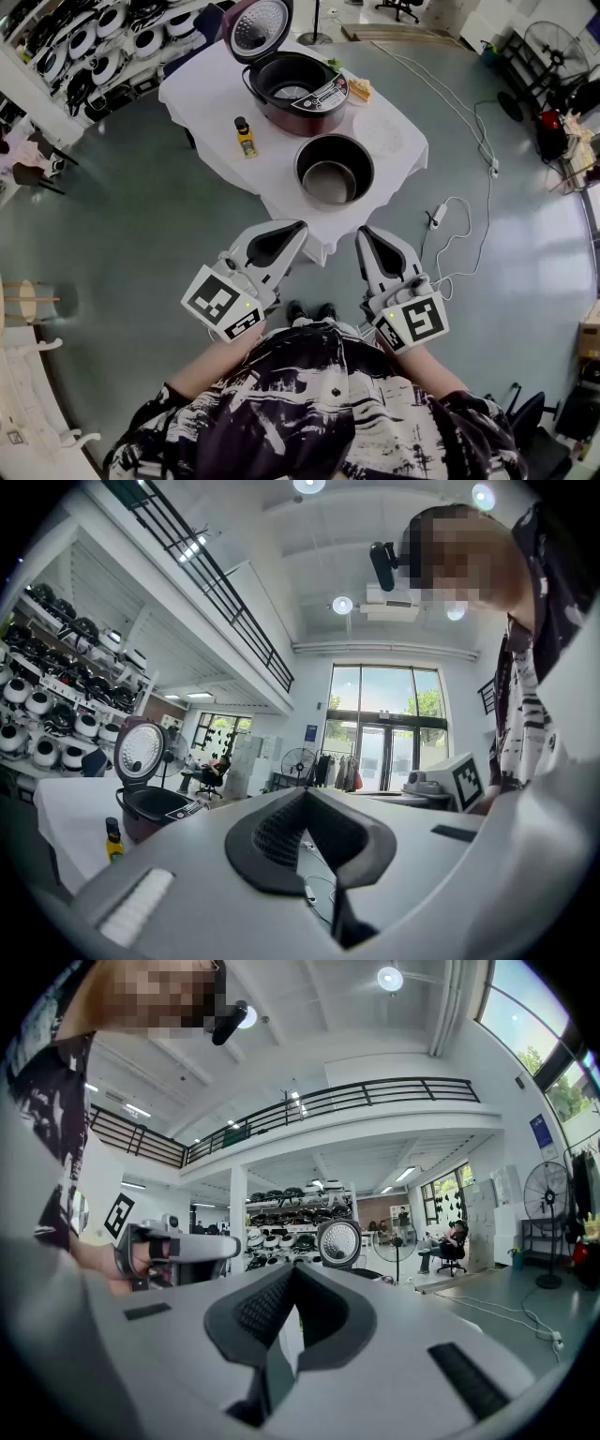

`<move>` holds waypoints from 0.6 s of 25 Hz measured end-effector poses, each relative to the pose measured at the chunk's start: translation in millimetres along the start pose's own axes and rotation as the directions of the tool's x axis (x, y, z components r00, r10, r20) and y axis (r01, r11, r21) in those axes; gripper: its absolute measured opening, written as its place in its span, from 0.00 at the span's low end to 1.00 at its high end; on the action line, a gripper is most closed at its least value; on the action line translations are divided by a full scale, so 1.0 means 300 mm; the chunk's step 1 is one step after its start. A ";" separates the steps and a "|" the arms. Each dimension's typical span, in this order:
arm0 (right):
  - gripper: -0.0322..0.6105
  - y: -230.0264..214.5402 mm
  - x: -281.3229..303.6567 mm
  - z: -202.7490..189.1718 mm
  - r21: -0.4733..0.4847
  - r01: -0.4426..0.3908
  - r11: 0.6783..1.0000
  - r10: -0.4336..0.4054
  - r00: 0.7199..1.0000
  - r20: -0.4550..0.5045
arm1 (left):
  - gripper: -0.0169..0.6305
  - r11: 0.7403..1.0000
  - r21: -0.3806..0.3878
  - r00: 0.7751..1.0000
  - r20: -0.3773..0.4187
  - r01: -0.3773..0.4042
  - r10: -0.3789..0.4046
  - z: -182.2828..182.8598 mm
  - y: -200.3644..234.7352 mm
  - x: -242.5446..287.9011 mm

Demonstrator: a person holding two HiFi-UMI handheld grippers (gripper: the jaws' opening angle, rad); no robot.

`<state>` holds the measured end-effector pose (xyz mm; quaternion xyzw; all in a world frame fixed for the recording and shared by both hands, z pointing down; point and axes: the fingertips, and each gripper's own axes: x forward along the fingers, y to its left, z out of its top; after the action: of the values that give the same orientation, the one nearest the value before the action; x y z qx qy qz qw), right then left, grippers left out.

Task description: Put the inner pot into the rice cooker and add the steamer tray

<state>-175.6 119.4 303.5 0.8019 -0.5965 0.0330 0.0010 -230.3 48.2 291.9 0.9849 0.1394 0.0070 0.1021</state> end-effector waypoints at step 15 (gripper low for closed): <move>0.76 -0.011 -0.011 0.082 0.090 -0.127 0.988 0.111 0.979 0.169 | 0.03 1.000 0.000 1.000 0.009 -0.012 0.012 0.020 -0.033 0.008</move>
<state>-172.0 122.4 279.0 0.7638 -0.6391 -0.0030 -0.0904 -230.4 57.0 283.8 0.9858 0.1328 0.0031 0.1026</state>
